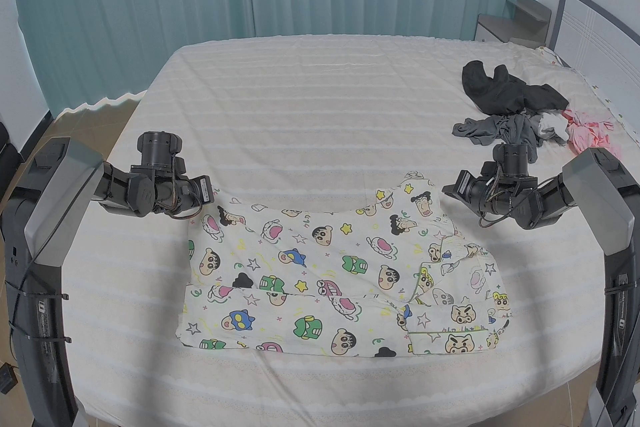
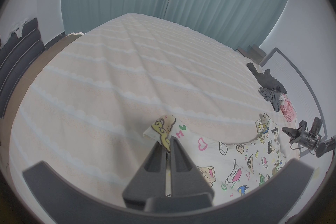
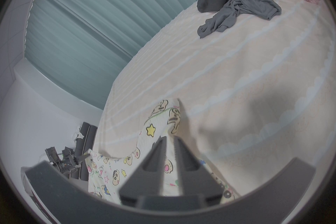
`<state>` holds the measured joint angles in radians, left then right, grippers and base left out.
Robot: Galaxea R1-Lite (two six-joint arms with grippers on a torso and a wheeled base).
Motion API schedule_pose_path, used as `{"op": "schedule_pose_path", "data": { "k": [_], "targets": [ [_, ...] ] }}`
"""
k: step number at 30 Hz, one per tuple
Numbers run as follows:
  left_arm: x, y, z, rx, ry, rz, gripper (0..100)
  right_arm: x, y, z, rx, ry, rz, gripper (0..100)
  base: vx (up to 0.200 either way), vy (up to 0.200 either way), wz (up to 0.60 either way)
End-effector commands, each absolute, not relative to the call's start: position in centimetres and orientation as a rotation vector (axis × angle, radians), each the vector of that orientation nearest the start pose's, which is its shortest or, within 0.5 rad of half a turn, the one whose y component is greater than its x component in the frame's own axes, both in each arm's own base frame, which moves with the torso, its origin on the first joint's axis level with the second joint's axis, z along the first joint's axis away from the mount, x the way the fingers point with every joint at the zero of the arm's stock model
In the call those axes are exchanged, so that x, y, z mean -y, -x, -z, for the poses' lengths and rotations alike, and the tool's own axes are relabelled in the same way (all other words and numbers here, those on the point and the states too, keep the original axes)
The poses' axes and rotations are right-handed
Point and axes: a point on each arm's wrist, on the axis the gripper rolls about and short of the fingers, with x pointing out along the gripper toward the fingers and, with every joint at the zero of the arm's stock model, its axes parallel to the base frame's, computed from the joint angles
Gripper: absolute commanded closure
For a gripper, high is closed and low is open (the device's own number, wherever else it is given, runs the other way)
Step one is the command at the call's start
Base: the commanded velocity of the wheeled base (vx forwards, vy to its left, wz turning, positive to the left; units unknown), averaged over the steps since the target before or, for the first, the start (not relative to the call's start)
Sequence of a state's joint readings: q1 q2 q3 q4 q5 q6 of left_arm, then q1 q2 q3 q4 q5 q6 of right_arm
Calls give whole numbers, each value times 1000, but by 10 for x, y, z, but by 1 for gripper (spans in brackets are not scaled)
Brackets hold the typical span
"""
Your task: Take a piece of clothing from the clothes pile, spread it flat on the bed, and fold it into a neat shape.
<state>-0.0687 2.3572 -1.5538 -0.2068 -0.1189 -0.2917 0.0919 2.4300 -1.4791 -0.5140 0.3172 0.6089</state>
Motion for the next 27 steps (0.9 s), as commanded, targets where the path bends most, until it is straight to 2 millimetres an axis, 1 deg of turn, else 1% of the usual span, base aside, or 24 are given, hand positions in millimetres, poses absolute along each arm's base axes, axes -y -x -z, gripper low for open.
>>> {"op": "schedule_pose_path", "data": {
  "k": [1,3,7,9,10,11,13,15,16,17,20,22,23,26,27],
  "targets": [
    [37,-471,-81,-621,297,99,100,-60,-479,-54,-565,-624,-284,0,0,0,0],
    [37,-471,-80,-622,297,98,100,-66,-481,-54,-562,-612,-297,0,0,0,0],
    [37,-471,-80,-623,298,100,100,-67,-483,-54,-579,-586,-298,0,0,0,0],
    [38,-471,-79,-628,298,102,100,-66,-487,-45,-602,-550,-299,0,0,0,0],
    [38,-471,-79,-628,298,102,100,-67,-486,-43,-606,-549,-299,0,0,0,0],
    [38,-470,-78,-631,298,105,100,-69,-489,-35,-613,-525,-301,0,0,0,0],
    [39,-470,-77,-634,298,105,100,-73,-491,-32,-615,-510,-312,0,0,0,0],
    [40,-470,-77,-633,299,108,100,-81,-495,-26,-621,-500,-327,0,0,0,0],
    [40,-470,-77,-633,299,108,100,-81,-495,-26,-621,-500,-327,0,0,0,0],
    [40,-470,-77,-636,299,108,100,-92,-497,-24,-632,-492,-345,0,0,0,0],
    [41,-470,-77,-634,299,113,100,-104,-502,-24,-633,-480,-366,0,0,0,0],
    [41,-470,-77,-634,299,113,100,-104,-502,-24,-633,-480,-366,0,0,0,0],
    [43,-470,-77,-635,297,117,100,-106,-503,-23,-650,-463,-367,100,0,0,0],
    [43,-470,-77,-635,297,117,100,-106,-503,-21,-674,-452,-360,100,0,0,0],
    [44,-470,-77,-637,297,118,100,-105,-504,-17,-670,-443,-335,100,0,0,0]
  ]
}}
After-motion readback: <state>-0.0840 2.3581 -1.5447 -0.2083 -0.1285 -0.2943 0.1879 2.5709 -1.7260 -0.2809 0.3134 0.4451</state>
